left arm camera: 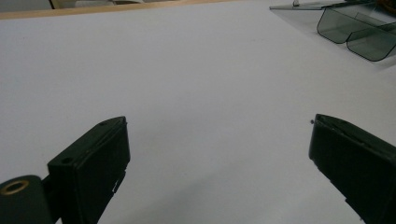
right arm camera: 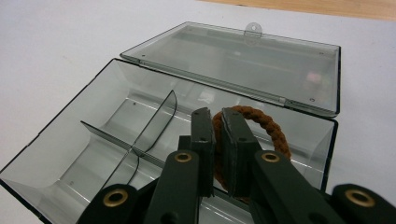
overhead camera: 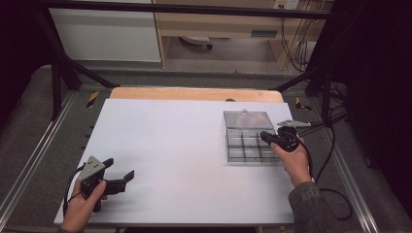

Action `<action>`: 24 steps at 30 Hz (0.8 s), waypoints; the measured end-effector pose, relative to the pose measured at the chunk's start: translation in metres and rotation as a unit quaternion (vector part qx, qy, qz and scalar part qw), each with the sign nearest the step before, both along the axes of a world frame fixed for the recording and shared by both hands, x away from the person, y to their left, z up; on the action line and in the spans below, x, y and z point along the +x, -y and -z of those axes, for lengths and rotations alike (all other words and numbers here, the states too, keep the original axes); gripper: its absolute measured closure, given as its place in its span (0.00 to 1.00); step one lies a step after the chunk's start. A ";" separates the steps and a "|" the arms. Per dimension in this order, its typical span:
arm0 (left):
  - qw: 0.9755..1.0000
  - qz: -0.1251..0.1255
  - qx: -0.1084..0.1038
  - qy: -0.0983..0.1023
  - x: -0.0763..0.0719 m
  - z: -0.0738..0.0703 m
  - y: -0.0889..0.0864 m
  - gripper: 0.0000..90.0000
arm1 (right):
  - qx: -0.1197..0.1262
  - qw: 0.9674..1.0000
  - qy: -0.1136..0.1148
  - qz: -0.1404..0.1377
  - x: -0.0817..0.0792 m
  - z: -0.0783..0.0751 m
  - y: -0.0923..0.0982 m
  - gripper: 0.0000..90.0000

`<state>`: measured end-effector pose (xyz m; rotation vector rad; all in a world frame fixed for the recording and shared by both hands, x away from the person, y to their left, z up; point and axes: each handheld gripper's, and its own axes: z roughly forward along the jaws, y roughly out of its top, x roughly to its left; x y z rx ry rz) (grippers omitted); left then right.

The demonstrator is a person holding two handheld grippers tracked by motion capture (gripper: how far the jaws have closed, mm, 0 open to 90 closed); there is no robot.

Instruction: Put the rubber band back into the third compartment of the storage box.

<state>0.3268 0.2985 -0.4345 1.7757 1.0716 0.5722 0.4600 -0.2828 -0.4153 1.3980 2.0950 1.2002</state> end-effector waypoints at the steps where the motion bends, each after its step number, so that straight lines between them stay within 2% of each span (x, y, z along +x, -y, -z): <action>1: 1.000 0.000 -0.001 0.000 0.000 0.000 0.000 0.06 | 0.002 1.000 -0.002 0.001 0.000 0.000 0.000 0.93; 9: 1.000 0.000 0.000 0.000 0.000 0.000 0.000 0.06 | 0.009 1.000 -0.015 0.006 0.000 0.005 0.003 0.93; 24: 1.000 0.001 -0.003 -0.002 0.000 0.000 0.000 0.06 | 0.010 1.000 -0.016 0.013 0.004 0.010 0.004 0.93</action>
